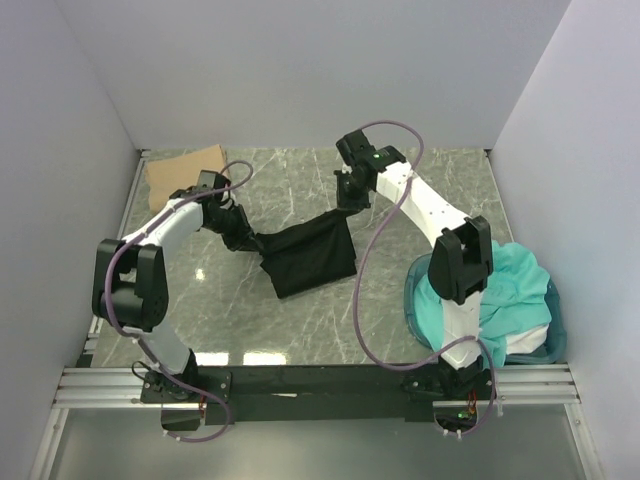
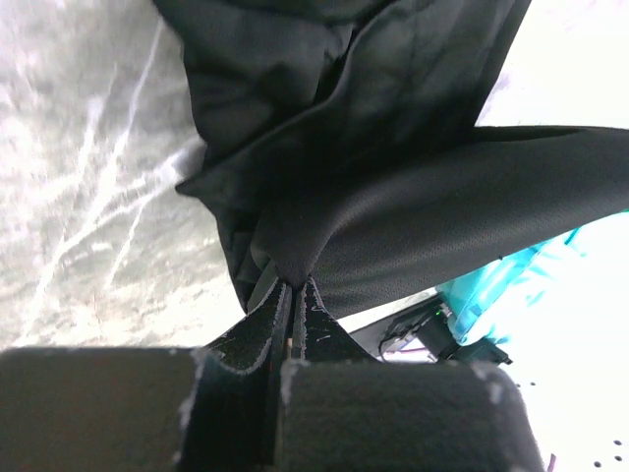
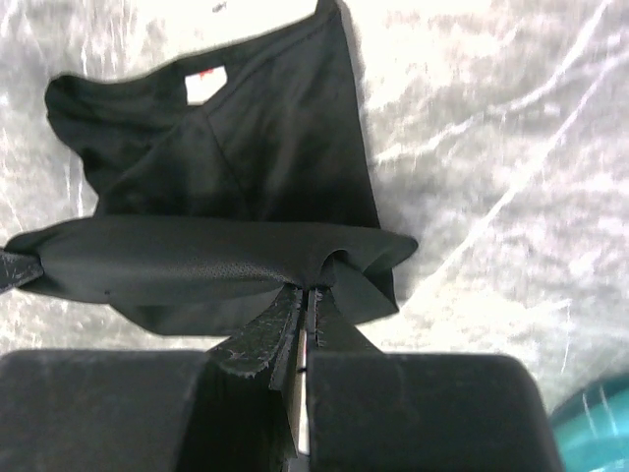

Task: Fold and stack the t-shirts
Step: Fold the tshirt

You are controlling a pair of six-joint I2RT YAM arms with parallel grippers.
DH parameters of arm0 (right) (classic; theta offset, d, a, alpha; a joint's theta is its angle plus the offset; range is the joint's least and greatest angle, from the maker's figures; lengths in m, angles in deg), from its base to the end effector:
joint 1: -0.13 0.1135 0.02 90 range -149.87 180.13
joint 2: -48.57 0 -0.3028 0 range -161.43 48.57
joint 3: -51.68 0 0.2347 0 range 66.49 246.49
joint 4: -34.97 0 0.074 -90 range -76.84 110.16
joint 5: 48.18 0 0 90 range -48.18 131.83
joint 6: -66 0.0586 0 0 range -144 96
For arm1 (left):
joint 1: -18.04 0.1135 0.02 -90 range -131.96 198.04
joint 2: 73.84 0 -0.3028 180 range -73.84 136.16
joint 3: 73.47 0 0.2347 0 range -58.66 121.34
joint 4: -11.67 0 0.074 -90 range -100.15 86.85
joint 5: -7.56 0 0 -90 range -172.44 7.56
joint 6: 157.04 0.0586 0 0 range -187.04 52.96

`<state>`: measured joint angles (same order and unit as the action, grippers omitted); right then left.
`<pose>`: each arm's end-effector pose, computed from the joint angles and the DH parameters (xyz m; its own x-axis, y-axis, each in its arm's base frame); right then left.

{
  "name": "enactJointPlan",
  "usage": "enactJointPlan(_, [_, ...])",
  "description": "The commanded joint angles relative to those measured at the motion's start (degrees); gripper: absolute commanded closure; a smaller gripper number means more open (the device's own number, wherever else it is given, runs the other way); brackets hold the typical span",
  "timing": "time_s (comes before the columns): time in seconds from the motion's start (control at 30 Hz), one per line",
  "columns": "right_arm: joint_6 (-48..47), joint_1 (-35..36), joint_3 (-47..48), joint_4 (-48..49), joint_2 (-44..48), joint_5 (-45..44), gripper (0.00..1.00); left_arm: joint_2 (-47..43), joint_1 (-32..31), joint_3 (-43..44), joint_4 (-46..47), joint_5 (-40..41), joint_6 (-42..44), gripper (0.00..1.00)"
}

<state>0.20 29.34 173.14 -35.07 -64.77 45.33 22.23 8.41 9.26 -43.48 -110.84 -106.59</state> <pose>0.3777 0.2153 0.3078 -0.9124 -0.0414 -0.4072 -0.1516 0.9583 0.2422 0.3172 -0.0821 0.2436 -0.9104 -0.4136 -0.0010 -0.3380 0.7453 -0.5747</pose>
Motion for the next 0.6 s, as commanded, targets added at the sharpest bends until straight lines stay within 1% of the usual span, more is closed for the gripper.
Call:
enactJointPlan(0.0, [-2.58,-1.87,5.66,-1.2,-2.66,-0.79,1.0,2.44,1.28,3.53,-0.71,-0.25,2.28,1.0])
enactJointPlan(0.17, [-3.9,-2.75,8.83,-1.47,-6.45,0.09,1.0,5.53,2.42,6.43,-1.59,0.45,2.55,1.0])
enactJointPlan(0.5, [-4.87,-3.28,16.65,-2.26,-14.01,1.85,1.0,10.27,5.32,8.54,-0.09,1.16,1.67,0.98])
enactJointPlan(0.53, [-4.78,-3.28,17.27,-2.26,-14.45,1.94,0.96,10.62,5.5,8.89,-0.01,1.24,1.5,0.91])
enactJointPlan(0.57, [-4.87,-3.28,17.88,-2.26,-15.15,2.64,0.79,10.89,5.76,9.59,0.26,1.77,1.15,0.7])
